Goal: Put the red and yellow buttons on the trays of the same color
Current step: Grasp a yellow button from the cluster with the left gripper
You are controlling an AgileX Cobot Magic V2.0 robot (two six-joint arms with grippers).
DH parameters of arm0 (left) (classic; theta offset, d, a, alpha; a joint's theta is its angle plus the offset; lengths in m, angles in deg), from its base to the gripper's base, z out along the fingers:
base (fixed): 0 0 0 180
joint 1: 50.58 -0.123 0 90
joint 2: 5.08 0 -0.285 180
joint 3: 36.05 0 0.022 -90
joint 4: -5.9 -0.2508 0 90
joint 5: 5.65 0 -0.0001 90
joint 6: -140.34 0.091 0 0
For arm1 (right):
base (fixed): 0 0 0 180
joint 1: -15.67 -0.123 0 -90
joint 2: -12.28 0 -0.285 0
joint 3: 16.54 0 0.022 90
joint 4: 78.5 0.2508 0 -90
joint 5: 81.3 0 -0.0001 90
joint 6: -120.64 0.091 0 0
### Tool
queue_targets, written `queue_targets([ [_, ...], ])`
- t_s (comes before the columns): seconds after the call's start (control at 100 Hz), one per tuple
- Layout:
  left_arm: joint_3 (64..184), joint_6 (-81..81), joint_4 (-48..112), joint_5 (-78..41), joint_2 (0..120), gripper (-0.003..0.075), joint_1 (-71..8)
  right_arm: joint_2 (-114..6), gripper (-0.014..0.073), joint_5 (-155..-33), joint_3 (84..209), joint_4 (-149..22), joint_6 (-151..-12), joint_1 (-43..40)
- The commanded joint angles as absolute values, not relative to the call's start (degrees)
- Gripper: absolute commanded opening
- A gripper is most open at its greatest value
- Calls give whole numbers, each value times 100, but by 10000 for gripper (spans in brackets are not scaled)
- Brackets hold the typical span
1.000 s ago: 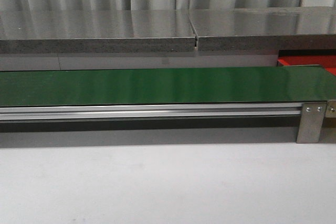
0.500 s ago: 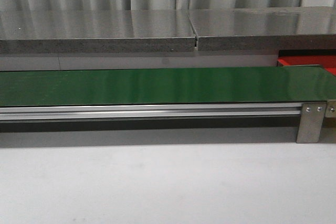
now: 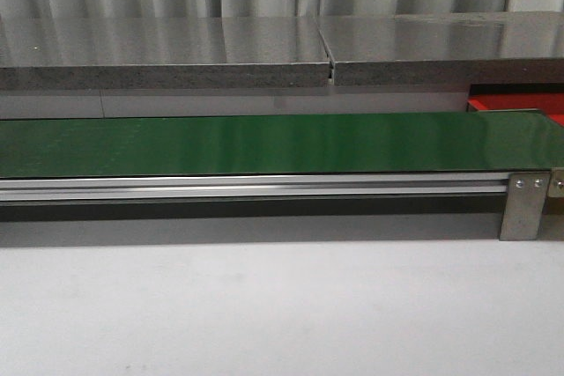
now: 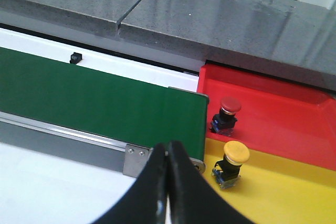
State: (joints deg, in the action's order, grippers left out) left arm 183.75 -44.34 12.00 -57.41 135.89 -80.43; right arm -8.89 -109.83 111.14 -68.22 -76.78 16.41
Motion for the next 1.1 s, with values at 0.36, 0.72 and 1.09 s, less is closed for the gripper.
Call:
queue_targets([
  [0.36, 18277, -4226, 1265, -6154, 11748, 230, -7813, -932, -68, -10488, 11253, -6787, -7733, 1639],
  [0.72, 16800, -3966, 1302, -5958, 10217, 230, -7675, -932, -68, -10488, 11253, -6787, -7733, 1639],
  [1.09, 15339, -3510, 2074, -5487, 9483, 230, -7569, -932, -68, -10488, 11253, -6787, -7733, 1639],
])
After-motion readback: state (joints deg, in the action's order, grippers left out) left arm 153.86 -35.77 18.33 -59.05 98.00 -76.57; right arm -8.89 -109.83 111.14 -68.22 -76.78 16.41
